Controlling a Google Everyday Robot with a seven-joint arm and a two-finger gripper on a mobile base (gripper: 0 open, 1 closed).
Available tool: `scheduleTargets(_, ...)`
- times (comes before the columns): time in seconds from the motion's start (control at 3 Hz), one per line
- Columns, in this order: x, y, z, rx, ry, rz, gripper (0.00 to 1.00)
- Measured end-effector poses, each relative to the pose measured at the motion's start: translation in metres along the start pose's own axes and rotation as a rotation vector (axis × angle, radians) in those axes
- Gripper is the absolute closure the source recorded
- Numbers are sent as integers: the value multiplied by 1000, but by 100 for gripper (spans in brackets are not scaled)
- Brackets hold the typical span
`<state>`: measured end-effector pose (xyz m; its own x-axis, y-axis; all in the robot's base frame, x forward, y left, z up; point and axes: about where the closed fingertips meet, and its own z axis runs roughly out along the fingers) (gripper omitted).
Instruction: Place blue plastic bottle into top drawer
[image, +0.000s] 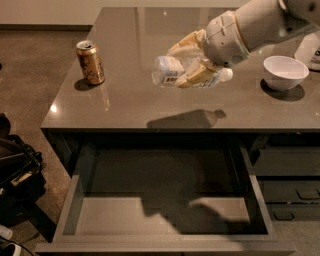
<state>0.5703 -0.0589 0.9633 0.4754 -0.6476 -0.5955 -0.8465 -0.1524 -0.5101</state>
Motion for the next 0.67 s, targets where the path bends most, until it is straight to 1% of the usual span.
scheduleTargets(0.33, -50, 24, -21, 135, 3, 72, 100)
scheduleTargets(0.67, -31, 65, -15, 205, 25, 215, 100)
